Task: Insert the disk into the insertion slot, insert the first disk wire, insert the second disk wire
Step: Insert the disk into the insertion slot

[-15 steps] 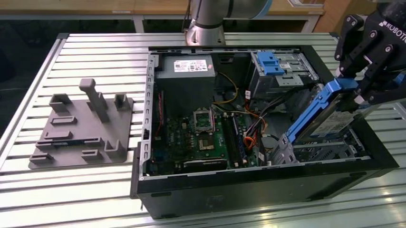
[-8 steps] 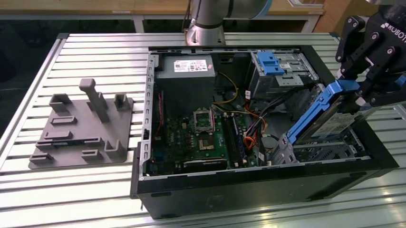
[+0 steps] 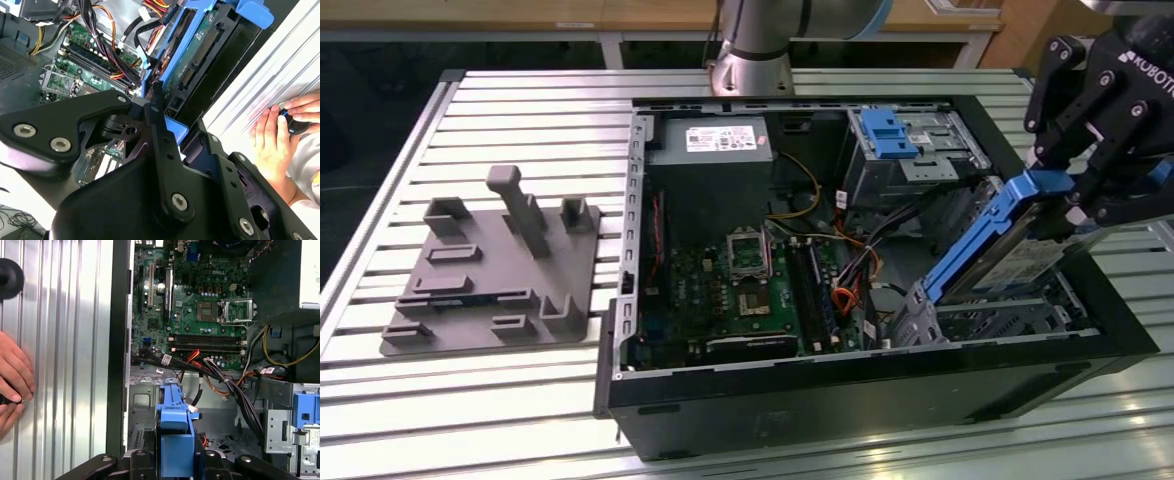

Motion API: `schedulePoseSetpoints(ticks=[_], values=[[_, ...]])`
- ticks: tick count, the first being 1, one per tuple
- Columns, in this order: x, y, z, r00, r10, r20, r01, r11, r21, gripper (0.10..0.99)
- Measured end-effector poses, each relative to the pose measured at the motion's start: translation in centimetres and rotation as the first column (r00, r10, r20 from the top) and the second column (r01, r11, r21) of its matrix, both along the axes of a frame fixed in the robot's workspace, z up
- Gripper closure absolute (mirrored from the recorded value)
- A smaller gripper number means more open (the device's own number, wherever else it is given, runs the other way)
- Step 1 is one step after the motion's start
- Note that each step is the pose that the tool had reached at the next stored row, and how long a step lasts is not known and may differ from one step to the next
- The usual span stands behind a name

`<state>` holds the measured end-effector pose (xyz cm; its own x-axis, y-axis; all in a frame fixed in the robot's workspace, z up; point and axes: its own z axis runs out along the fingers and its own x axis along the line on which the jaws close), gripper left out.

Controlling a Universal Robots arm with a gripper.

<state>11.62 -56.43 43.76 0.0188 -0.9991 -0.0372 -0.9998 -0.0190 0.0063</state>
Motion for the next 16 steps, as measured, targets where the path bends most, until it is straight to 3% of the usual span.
schedulePoseSetpoints(ticks=[16], values=[[0.03, 0.0, -1.49, 1.0, 0.0, -0.0013, 0.0, 1.0, 0.0, 0.722]])
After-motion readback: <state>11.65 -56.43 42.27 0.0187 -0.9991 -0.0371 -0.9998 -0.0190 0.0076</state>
